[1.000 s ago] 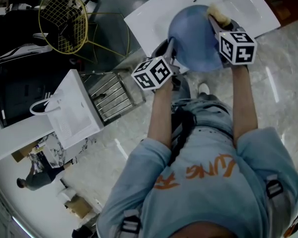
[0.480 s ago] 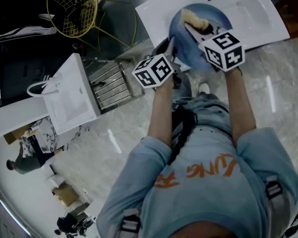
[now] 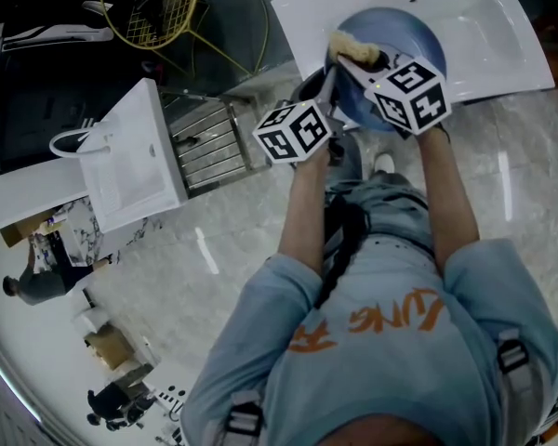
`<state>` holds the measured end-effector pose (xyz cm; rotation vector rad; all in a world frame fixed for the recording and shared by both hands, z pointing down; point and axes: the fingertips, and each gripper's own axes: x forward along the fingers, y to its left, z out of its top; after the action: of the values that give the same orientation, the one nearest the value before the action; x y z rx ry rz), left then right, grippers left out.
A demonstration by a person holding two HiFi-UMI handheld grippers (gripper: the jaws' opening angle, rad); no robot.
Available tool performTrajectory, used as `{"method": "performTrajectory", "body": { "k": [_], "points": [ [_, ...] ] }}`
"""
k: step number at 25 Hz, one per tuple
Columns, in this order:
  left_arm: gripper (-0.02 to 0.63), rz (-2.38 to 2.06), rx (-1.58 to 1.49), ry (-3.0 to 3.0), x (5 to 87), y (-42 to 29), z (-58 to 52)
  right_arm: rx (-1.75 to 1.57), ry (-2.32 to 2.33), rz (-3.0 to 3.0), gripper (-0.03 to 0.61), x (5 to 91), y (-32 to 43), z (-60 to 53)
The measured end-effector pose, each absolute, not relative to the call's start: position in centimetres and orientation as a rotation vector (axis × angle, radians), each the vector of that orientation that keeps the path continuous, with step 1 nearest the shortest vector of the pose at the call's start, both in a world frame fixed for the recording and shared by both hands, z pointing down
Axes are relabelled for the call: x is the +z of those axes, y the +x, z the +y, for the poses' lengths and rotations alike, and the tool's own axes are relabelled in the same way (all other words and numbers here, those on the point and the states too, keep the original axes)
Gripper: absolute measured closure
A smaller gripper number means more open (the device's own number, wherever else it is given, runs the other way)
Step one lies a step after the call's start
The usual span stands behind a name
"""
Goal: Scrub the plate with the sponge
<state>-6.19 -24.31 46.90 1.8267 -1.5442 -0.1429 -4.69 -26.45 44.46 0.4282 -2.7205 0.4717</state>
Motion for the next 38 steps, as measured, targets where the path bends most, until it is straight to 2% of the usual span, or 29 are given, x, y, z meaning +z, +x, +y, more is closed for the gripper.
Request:
{"method": "performTrajectory", "body": {
  "k": [38],
  "points": [
    [0.574,-1.565,-0.090,1.786,48.5,-7.1,-23.8,0.665,0.879,-2.359,0.546,52.6,7.1,-32.2]
  ]
}}
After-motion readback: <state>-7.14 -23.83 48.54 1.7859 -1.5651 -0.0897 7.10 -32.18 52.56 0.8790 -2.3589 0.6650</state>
